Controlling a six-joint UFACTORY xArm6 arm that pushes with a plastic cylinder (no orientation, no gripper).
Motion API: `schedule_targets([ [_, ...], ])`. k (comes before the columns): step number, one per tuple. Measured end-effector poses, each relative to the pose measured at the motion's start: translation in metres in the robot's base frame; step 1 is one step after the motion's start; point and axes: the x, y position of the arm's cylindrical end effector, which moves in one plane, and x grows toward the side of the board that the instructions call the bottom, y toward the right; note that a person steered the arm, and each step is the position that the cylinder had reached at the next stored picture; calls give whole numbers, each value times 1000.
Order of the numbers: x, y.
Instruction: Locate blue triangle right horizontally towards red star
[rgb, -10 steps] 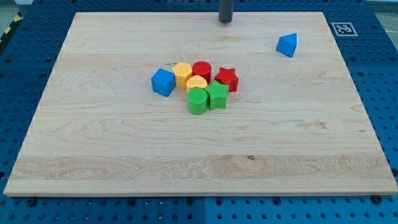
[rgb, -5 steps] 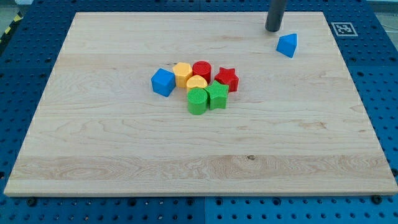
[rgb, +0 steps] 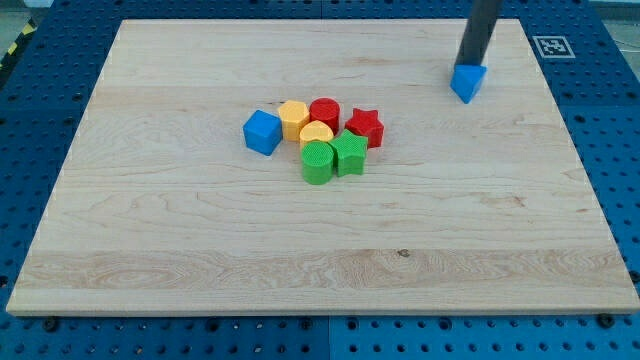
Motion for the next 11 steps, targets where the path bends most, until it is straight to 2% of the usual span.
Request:
schedule_targets([
  [3, 58, 28],
  [7, 81, 29],
  [9, 8, 38],
  [11, 15, -1],
])
